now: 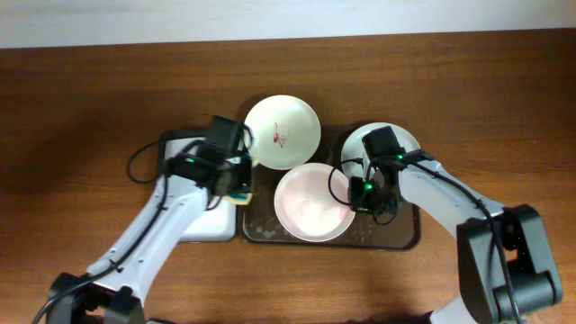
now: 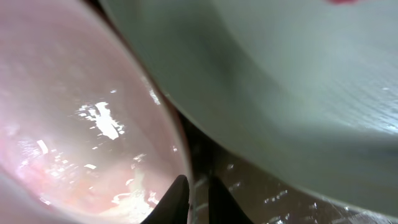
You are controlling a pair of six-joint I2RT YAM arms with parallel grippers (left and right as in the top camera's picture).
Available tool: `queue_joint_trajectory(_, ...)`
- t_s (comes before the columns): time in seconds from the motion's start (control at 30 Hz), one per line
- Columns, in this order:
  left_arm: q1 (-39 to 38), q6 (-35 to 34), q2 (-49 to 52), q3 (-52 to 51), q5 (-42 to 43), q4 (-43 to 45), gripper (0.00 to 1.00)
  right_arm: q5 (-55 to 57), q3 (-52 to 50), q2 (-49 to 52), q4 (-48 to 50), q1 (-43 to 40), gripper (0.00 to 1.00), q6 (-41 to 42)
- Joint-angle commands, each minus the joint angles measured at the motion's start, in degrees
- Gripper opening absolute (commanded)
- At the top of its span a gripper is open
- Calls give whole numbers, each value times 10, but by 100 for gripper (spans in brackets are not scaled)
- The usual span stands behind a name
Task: Clean dirty plates on tray and stack at the side
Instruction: 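Return the sponge to the white tray with the left gripper, then lift the pink plate with the right gripper and place it right of tray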
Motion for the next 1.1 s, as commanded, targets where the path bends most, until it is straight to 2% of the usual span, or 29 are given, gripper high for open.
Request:
queue_joint_trajectory(0.0,46,-8,-12,-5,17,-1,0,-1,-3,27,2,17,11,-3)
queue_joint_trajectory(0.03,56,-8,-12,-6,18,-1,0,-4,-3,28,4,21,4,-3)
queue_joint_trajectory(0.33,86,-7,16,-10,18,-1,0,8,20,-21,-2,27,4,-30)
queue_joint_trajectory(0.73,86,-5,109,-10,8,17,0,237,36,-169,-29,32,4,-49)
queue_joint_trajectory(0.9,86,-5,129,-10,-13,18,0,368,38,-189,-27,73,4,-49)
queue_joint_trajectory(1.07,86,-5,146,-10,-13,26,0,498,49,-189,-25,148,4,-48)
